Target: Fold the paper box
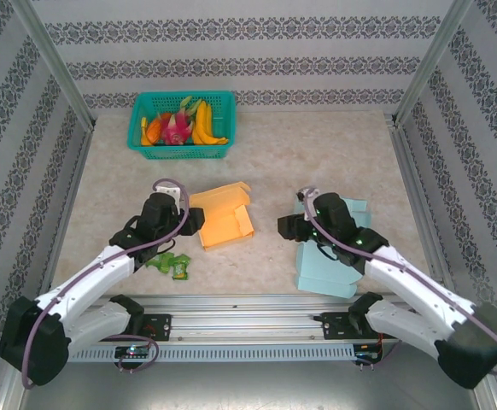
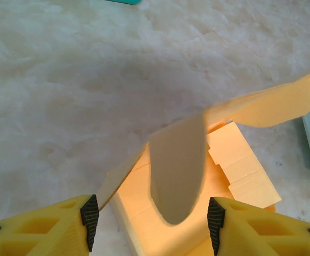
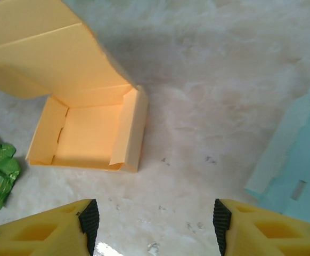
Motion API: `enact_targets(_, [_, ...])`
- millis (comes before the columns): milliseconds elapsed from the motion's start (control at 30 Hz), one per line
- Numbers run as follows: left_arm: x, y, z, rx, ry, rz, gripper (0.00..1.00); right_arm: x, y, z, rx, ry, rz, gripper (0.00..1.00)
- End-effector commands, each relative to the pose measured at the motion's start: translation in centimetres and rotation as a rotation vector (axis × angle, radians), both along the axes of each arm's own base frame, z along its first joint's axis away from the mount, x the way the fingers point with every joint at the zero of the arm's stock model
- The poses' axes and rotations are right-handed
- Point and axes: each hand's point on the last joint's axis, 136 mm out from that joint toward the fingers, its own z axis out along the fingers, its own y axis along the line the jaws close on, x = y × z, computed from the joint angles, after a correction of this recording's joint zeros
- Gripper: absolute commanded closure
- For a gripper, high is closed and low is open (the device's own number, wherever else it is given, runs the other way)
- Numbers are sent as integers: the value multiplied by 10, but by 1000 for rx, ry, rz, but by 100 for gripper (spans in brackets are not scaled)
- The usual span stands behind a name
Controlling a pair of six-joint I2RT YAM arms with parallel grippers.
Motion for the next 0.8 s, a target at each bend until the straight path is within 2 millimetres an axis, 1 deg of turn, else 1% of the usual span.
enact_targets(0, [20, -3, 19, -101, -123, 15, 41, 10, 26, 9, 81, 31, 62, 41])
enact_targets(100, [21, 6, 17, -65, -176, 33, 41, 21, 37, -1, 76, 55, 73, 42])
enact_targets(200, [17, 14, 16, -28, -208, 48, 41, 33, 47, -10, 54, 76, 82, 42])
enact_targets(267, [13, 19, 16, -18, -240, 55, 37, 41, 55, -16, 42, 96, 98, 44])
enact_targets(367, [13, 25, 10, 23, -257, 68, 33, 50, 65, -21, 41, 114, 111, 45])
enact_targets(433, [18, 21, 8, 27, -257, 46, 33, 56, 71, -27, 41, 129, 118, 48])
enact_targets(500, [25, 12, 7, 24, -256, 10, 34, 59, 78, -34, 44, 148, 128, 50])
enact_targets(600, [35, -1, 8, 10, -277, -37, 39, 62, 87, -44, 55, 177, 143, 54])
enact_targets(767, [44, -3, 10, 30, -308, -40, 41, 64, 92, -56, 52, 199, 146, 54])
